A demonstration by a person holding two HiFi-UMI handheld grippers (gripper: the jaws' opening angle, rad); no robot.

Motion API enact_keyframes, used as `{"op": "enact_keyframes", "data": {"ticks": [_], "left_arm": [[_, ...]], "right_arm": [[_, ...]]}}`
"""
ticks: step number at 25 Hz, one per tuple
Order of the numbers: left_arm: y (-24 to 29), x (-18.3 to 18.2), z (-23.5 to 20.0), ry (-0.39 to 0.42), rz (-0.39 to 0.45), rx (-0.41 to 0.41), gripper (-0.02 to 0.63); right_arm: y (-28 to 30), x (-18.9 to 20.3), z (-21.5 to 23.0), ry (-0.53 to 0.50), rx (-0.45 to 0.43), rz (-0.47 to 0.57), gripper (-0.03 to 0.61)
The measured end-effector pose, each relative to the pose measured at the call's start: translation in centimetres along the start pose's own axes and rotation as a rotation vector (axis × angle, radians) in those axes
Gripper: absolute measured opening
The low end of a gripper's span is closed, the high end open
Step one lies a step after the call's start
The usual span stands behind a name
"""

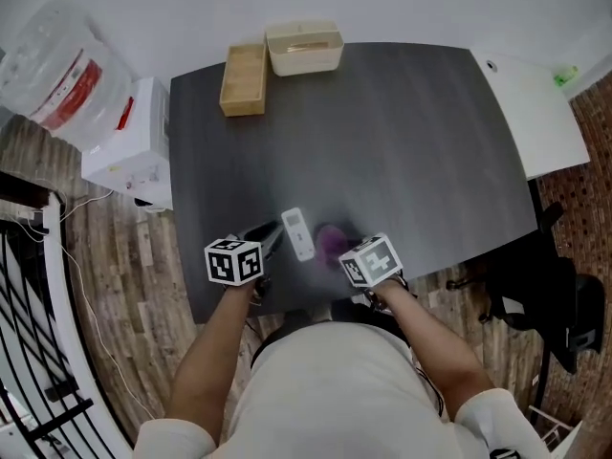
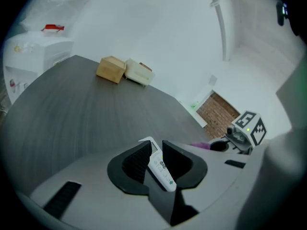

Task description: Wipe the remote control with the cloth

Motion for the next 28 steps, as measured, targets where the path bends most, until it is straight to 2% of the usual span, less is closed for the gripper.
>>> {"op": "enact_keyframes", "data": {"ticks": [3,8,14,17,24,28], "left_arm": [[0.6,1.1,0.2,0.015,-0.038,-0.039,0.075],[2.6,2.2,0.7,0.054,-0.129,-0.069,0.075],[3.5,0.9,0.5,0.257,-0.145,-0.215,0.075],[4.6,0.2,0.7,0.324,-0.169,-0.228,0.075],[5.8,-0.4,1.0,0.318,-0.24,-0.264,0.061],[6.0,-0.5,1.5,0.352,-0.246,-0.304,0.051]], "right_arm": [[0.9,-1.3,1.4,-0.001,0.048,-0.002,0.132],[2.1,-5.0,2.3,-0.118,0.092,-0.02,0.132],[3.8,-7.7,2.5,-0.298,0.127,-0.101,0.132],[4.7,-8.0,2.4,-0.357,0.122,-0.144,0.132],[5.3,-7.9,2.3,-0.399,0.119,-0.157,0.132],[5.3,-7.8,1.6,-0.454,0.158,-0.166,0.132]]}}
Point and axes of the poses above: the fingertips, and each gripper's own axes: y forward along the fingers, z to its right, x out of its underside, the point moved 9 cm from there along -y, backward along the fingers, and after that the axes turned 8 degrees about -x, right-handed, at the moved point
